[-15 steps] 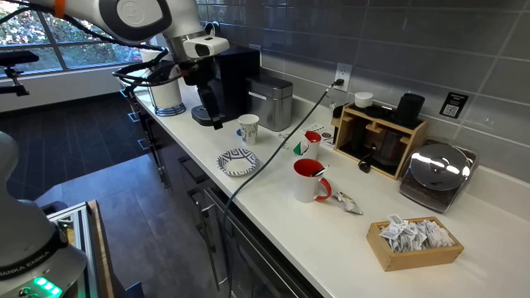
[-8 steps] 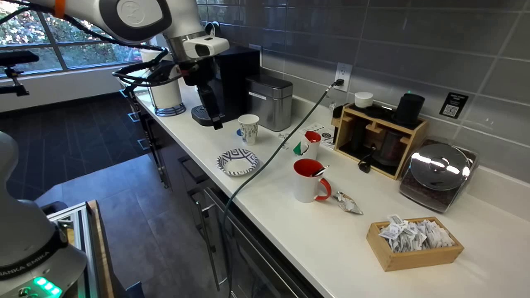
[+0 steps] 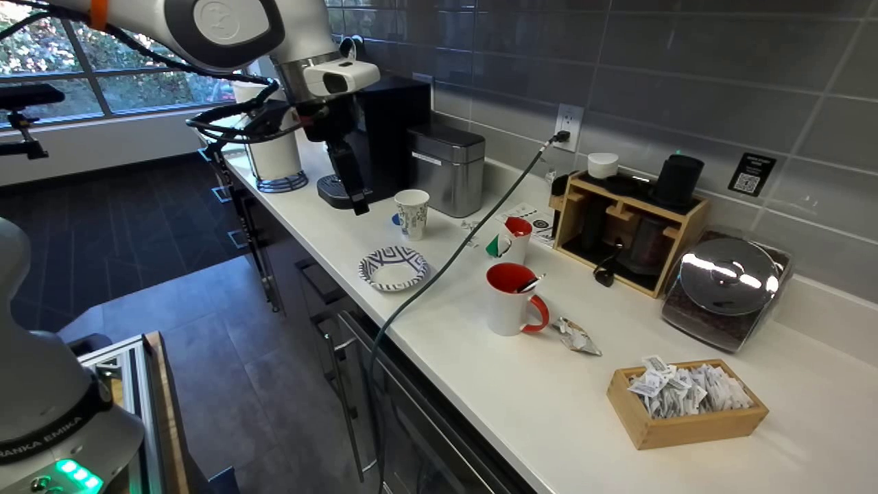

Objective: Remove the white container from the coffee maker and put it on the table

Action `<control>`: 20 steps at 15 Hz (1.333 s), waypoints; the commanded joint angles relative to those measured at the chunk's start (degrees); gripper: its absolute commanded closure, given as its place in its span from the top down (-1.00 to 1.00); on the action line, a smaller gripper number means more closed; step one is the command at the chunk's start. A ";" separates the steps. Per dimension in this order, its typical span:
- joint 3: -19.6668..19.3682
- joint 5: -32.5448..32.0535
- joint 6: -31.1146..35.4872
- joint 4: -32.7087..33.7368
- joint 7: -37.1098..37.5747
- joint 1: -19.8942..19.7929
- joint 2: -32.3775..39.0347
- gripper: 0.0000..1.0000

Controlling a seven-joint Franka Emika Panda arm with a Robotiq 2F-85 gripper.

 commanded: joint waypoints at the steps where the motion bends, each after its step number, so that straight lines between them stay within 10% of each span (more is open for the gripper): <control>1: 1.41 1.45 4.67 -1.02 2.86 2.42 0.35 1.00; 11: 16.92 4.92 14.71 5.11 8.44 16.52 7.59 1.00; 20: 17.35 7.00 14.86 11.85 3.37 21.18 11.63 1.00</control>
